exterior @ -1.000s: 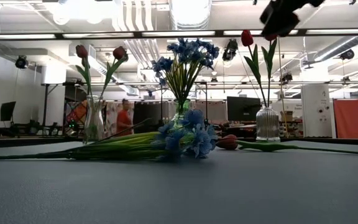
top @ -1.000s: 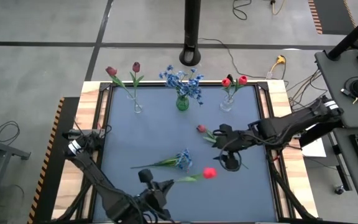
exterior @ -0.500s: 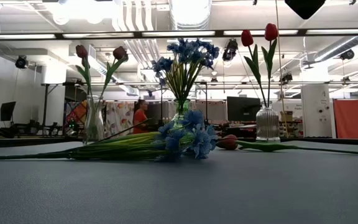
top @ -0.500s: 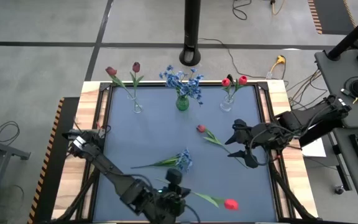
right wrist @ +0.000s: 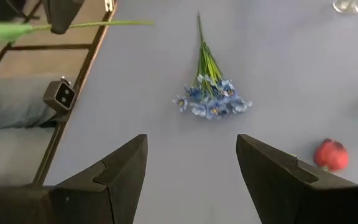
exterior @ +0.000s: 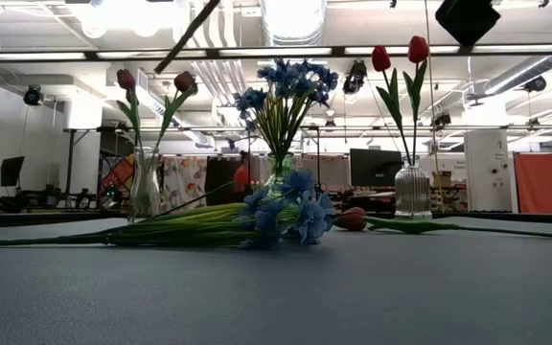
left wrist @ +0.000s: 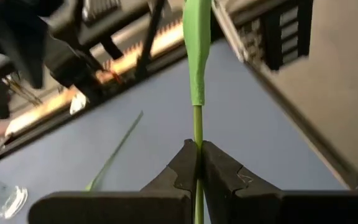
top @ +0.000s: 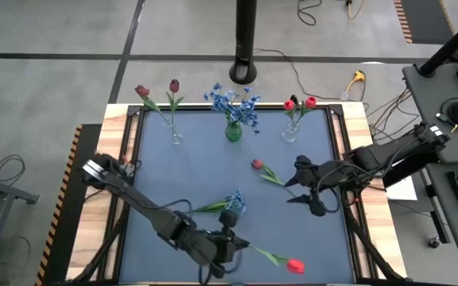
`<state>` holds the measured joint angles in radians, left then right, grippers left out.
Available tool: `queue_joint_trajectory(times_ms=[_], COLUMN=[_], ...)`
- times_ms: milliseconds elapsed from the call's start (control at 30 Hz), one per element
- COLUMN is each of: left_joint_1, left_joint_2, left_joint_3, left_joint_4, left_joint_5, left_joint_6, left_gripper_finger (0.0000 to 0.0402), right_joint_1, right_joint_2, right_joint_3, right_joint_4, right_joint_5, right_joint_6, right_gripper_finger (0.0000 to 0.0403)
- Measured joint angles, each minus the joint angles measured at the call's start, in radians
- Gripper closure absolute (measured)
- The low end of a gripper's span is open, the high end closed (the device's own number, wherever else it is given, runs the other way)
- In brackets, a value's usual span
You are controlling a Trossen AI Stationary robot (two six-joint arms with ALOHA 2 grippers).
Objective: Sort flowers into vase by color
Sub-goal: Put the pink flower into the right transparent vase
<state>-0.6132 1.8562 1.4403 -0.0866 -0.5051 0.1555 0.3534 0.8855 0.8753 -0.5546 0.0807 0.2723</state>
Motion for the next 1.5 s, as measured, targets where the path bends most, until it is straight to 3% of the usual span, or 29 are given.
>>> queue_joint_trajectory(times_ms=[300, 433, 533, 667, 867, 1000, 1133, 1500], left_joint_1=[0.005, 0.008, 0.016, 0.056, 0.157, 0.227, 0.258, 0.259], left_joint_2=[-0.173, -0.206, -0.206, -0.204, -0.206, -0.206, -0.206, -0.195], left_joint_3=[-0.424, -0.566, -0.652, -0.739, -0.824, -0.84, -0.84, -0.839], left_joint_4=[0.563, 0.791, 0.973, 1.158, 1.271, 1.283, 1.284, 1.28], left_joint_5=[-0.031, -0.074, -0.115, -0.117, -0.094, 0.013, 0.092, 0.084], left_joint_6=[0.028, 0.069, 0.14, 0.189, 0.188, 0.198, 0.195, 0.19], left_gripper_finger=[0.0401, 0.0401, 0.0401, 0.0401, 0.0401, 0.0401, 0.0401, 0.0401], right_joint_1=[0.0, 0.0, 0.0, 0.0, -0.007, -0.033, -0.064, -0.07], right_joint_2=[0.009, 0.016, 0.051, 0.151, 0.353, 0.471, 0.548, 0.661], right_joint_3=[-0.157, -0.239, -0.316, -0.404, -0.391, -0.329, -0.254, -0.119], right_joint_4=[0.297, 0.459, 0.66, 1.013, 1.345, 1.479, 1.488, 1.487], right_joint_5=[0.007, 0.092, 0.176, 0.193, 0.212, 0.211, 0.21, 0.172], right_joint_6=[-0.061, -0.063, -0.085, -0.18, -0.348, -0.419, -0.423, -0.453], right_gripper_finger=[0.0165, 0.0165, 0.0165, 0.0165, 0.0165, 0.0165, 0.0165, 0.0169])
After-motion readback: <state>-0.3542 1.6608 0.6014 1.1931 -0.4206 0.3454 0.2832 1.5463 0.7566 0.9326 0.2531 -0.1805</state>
